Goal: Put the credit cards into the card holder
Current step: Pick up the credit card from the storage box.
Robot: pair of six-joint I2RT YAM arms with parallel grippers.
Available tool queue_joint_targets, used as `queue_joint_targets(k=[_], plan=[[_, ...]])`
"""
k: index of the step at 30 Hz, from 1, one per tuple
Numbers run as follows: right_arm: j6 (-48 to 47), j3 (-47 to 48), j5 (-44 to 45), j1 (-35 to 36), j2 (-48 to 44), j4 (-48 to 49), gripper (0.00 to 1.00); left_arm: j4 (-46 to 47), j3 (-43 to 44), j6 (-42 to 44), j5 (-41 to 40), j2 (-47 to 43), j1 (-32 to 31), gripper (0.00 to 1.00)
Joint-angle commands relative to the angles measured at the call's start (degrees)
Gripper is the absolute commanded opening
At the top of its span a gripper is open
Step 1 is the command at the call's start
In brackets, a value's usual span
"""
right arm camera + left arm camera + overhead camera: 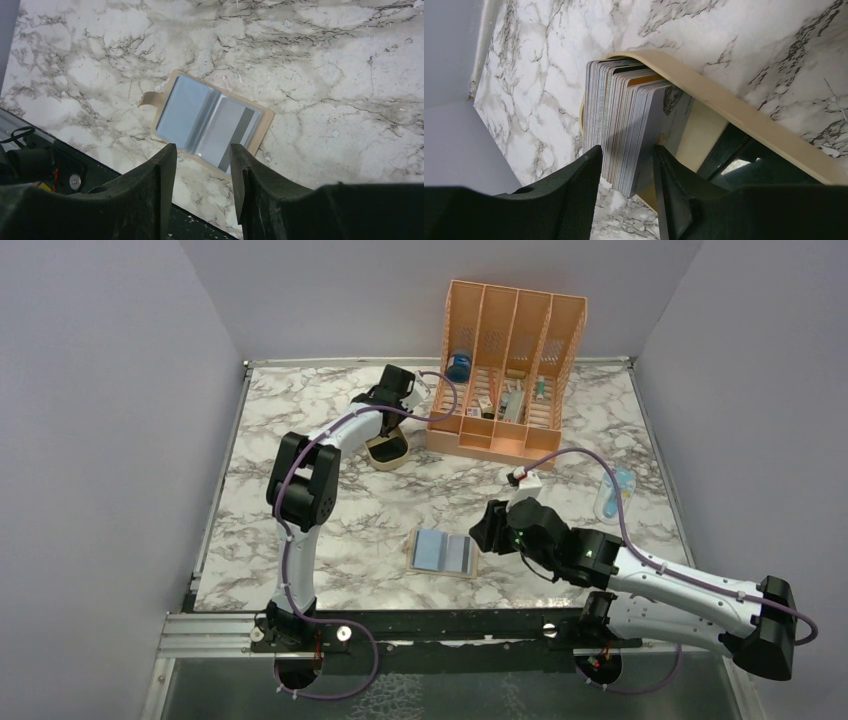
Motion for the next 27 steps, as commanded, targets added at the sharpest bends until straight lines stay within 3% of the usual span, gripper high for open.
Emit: queue_joint_targets(k=[1, 10, 19, 24, 27], plan=[[1.3, -1.22, 2.42, 0.22, -0.38, -1.08, 0.44, 1.29, 2.33, 1.72, -2.7, 0.81, 0.14, 0.43], [1.44, -1.25, 2.12, 0.14, 0.37, -0.89, 0.43, 0.97, 2.58, 1.99, -1.62, -0.02, 0.12, 0.31], [1.42, -1.35, 1.79, 0.22, 0.58, -0.45, 0.43, -0.47, 3.77, 1.13, -0.99, -1.06, -0.28, 0.13], [1.71, -1.81, 0.85, 0.25, 0.73, 0.13, 0.43, -5.25, 5.55, -3.42, 5.24, -4.22, -0.94, 0.02], [1.82, -2.04, 0.15, 0.17, 1.12, 0.62, 0.43, -8.06, 5.67, -7.2, 9.09, -7.02, -1.08, 0.0]])
